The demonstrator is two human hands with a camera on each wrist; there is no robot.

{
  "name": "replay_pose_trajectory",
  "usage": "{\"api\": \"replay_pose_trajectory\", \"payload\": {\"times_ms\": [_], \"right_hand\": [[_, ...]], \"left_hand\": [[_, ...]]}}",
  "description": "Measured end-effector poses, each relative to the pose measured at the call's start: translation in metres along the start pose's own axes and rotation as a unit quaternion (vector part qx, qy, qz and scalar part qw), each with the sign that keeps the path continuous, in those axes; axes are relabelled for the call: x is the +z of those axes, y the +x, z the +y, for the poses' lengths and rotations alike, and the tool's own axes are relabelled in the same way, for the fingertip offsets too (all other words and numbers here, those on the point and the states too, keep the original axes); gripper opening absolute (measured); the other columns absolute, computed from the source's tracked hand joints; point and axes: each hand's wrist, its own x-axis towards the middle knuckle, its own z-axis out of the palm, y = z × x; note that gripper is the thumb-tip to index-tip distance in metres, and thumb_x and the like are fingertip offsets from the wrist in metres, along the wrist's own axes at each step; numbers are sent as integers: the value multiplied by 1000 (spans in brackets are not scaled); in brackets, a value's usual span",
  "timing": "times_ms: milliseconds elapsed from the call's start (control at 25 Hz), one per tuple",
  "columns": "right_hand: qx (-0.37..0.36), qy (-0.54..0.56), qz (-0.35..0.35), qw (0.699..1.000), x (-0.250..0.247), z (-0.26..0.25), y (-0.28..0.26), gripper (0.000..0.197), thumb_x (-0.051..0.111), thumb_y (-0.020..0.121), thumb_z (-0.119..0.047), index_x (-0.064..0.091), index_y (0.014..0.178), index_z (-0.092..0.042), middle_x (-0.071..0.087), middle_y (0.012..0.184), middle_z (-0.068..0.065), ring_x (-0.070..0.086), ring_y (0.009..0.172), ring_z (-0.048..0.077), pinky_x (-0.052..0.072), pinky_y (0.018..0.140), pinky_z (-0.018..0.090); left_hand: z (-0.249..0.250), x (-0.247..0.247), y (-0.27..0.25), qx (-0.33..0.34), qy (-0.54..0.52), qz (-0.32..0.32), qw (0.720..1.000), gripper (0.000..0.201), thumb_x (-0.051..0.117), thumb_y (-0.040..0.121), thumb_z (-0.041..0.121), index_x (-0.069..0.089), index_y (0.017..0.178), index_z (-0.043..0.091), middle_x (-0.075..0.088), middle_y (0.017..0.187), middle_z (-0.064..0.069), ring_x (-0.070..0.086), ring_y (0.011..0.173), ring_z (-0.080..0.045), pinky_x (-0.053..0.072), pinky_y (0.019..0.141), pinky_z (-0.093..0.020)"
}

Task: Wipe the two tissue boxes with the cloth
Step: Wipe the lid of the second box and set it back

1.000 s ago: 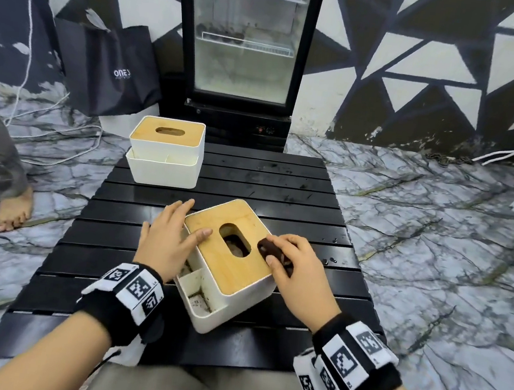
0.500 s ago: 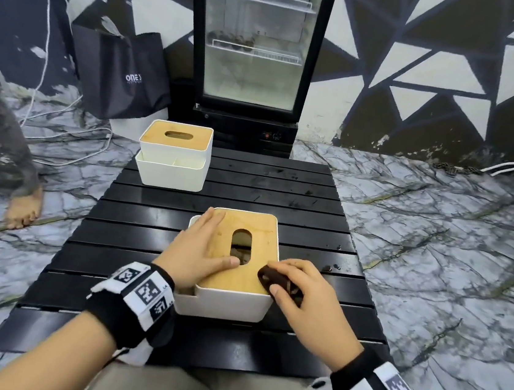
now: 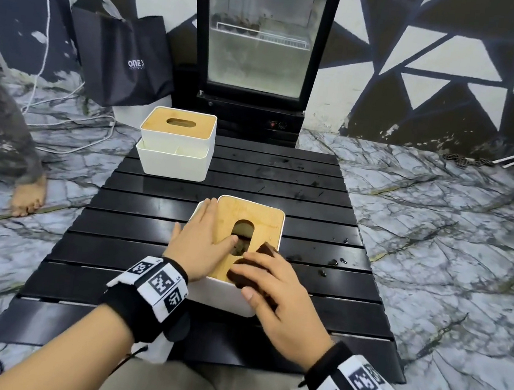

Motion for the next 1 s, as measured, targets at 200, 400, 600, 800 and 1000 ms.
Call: {"api": "replay_pose_trajectory", "payload": {"times_ms": [200,400,600,800,1000], "right_hand": [[-27,6,-17,999,-5,13,18,30,44,91,-30,56,118,-28,48,121,-15,28,121,-14,17,108,12],[35,-6,-22,999,-16,45,62,29,48,91,-22,58,119,-22,49,120,-9,35,114,-3,17,99,1],[58,-17,5,998,-15,46,69,31,48,90,-20,58,119,-23,49,120,-8,34,114,-1,16,99,1],[11,11,9,1000,1,17,23,32,45,89,-30,58,118,-28,49,123,-9,32,122,-3,18,109,15],[-11,15,-21,1000,-5,21,30,33,44,89,-30,58,118,-24,49,120,-10,36,117,-3,20,103,8]], "left_hand": [[5,-5,-2,8,-7,-5,1000,76,49,93,39,3,150,18,17,157,3,29,139,-21,20,114,-41],[8,-7,-4,8,-33,-3,999,76,53,91,37,7,150,20,27,154,3,33,136,-21,26,111,-41],[8,-5,-5,-1,-33,6,999,75,52,92,36,8,150,20,28,153,2,35,135,-23,26,111,-42],[7,-3,-4,-1,-26,9,1000,74,50,93,37,7,151,19,20,157,3,30,139,-21,23,113,-41],[8,-6,-5,6,-26,3,1000,75,51,92,36,7,150,19,22,156,4,32,138,-21,25,112,-41]]}}
